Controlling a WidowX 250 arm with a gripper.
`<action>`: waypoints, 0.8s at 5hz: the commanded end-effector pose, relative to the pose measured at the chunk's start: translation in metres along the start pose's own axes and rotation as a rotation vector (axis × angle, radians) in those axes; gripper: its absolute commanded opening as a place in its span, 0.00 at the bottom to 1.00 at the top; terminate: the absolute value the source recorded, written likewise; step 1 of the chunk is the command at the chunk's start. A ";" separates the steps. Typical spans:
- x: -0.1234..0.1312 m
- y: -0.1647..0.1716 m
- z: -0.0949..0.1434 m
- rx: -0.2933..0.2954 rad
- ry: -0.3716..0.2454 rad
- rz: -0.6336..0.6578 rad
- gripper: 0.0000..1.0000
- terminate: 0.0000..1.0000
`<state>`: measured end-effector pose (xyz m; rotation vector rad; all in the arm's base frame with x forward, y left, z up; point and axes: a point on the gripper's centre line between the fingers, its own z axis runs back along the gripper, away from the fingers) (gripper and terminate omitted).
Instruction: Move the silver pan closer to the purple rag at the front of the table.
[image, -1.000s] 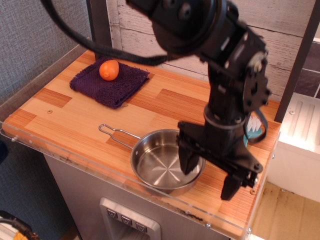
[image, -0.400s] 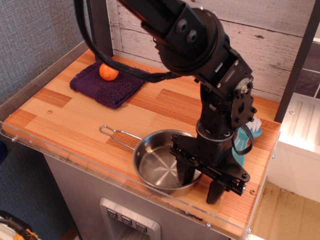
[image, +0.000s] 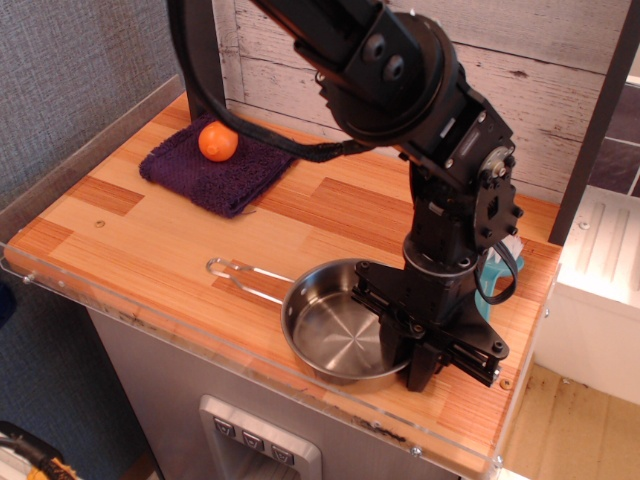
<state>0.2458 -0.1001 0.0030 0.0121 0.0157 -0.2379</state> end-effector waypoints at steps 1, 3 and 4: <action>-0.007 0.010 0.018 -0.027 -0.002 -0.035 0.00 0.00; -0.039 0.041 0.087 -0.044 -0.125 0.148 0.00 0.00; -0.052 0.089 0.096 -0.061 -0.110 0.196 0.00 0.00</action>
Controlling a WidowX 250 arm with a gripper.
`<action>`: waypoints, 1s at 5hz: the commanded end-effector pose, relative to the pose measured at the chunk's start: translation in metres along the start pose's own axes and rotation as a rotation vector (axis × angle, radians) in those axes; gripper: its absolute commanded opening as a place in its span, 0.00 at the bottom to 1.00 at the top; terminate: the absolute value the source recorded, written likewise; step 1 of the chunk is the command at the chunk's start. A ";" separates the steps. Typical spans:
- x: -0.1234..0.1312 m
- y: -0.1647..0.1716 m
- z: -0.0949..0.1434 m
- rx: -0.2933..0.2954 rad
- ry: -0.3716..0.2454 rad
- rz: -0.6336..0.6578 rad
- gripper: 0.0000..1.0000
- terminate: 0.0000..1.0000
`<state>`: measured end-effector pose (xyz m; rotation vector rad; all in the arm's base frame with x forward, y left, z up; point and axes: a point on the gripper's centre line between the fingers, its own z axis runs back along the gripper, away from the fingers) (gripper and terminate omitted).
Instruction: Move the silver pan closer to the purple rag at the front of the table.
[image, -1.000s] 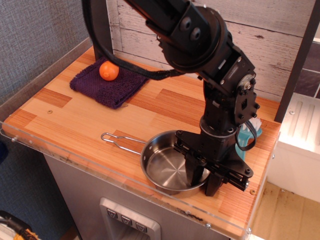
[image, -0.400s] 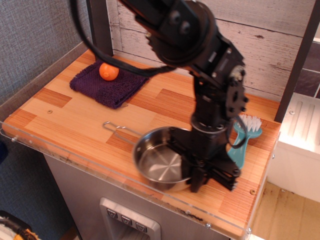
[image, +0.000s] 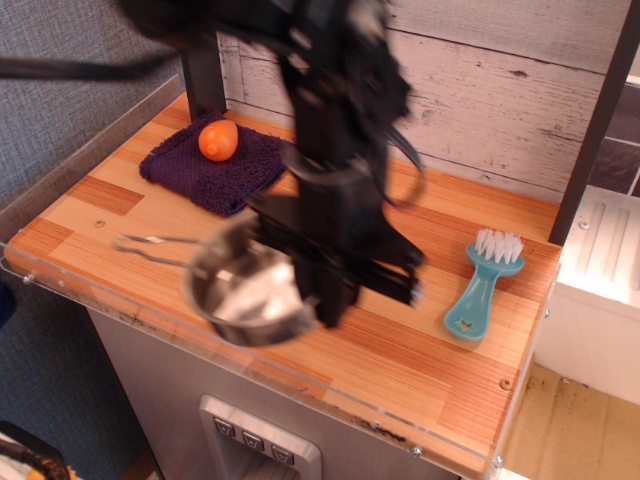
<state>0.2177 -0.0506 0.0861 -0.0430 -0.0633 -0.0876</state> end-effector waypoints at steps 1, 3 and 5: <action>0.004 0.099 0.005 -0.022 0.022 0.002 0.00 0.00; 0.030 0.166 -0.029 -0.034 0.090 -0.104 0.00 0.00; 0.040 0.149 -0.051 -0.053 0.098 -0.322 0.00 0.00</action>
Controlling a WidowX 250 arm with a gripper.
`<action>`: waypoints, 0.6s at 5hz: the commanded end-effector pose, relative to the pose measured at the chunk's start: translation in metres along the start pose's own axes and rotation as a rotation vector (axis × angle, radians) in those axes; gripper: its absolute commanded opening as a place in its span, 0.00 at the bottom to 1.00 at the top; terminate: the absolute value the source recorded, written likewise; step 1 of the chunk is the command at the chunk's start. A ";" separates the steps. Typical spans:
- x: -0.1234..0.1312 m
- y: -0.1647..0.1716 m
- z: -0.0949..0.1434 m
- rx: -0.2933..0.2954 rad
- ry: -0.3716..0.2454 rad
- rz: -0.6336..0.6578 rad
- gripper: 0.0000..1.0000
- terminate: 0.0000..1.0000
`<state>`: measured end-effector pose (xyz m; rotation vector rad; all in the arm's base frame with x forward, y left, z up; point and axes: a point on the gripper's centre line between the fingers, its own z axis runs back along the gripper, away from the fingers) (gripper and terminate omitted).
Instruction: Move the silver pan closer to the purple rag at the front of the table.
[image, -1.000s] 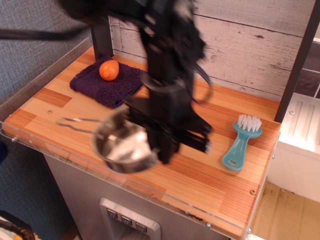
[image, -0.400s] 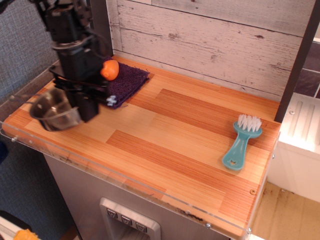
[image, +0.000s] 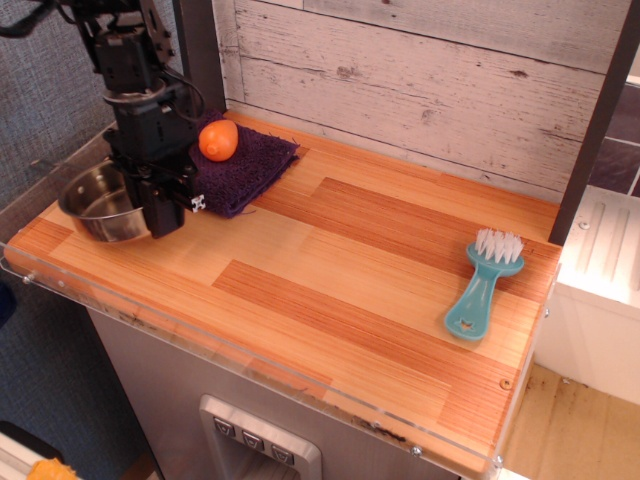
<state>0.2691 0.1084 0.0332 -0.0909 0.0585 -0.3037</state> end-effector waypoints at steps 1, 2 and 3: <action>0.009 -0.036 -0.007 0.028 -0.011 -0.164 0.00 0.00; 0.002 -0.048 -0.009 0.046 -0.003 -0.132 0.00 0.00; -0.002 -0.054 -0.010 0.062 0.001 -0.108 0.00 0.00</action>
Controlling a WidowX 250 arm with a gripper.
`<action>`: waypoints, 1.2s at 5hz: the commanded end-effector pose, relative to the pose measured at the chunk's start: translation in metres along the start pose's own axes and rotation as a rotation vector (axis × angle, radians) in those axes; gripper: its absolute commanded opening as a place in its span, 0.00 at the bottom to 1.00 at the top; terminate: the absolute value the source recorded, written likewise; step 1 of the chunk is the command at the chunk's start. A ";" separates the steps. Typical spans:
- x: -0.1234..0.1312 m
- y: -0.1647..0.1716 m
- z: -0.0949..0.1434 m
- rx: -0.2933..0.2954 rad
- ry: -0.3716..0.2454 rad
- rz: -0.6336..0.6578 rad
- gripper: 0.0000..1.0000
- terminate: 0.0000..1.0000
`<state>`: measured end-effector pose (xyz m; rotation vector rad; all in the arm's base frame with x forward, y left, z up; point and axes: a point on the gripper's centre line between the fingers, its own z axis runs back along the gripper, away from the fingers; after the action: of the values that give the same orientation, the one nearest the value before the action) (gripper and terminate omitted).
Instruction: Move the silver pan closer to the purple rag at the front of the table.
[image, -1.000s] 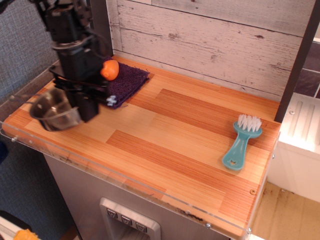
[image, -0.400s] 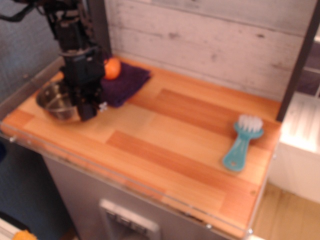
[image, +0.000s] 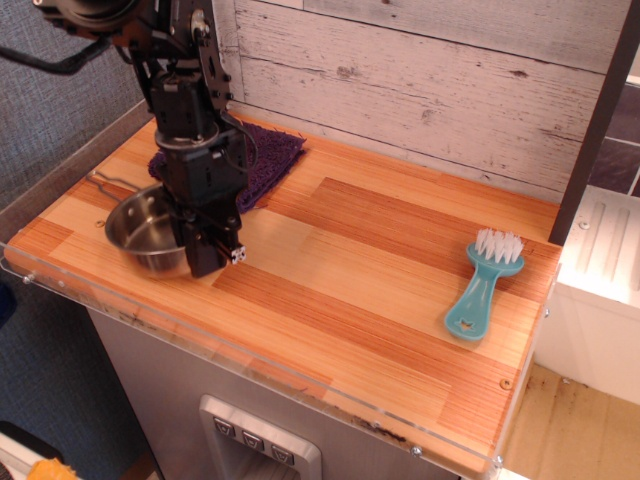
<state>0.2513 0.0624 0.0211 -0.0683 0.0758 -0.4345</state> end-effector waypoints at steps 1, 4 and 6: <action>0.001 -0.005 0.005 0.032 -0.007 0.083 0.00 0.00; -0.007 0.002 0.007 -0.033 0.001 0.239 1.00 0.00; -0.009 -0.020 0.032 -0.043 -0.102 0.292 1.00 0.00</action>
<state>0.2325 0.0506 0.0498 -0.1322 0.0230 -0.1235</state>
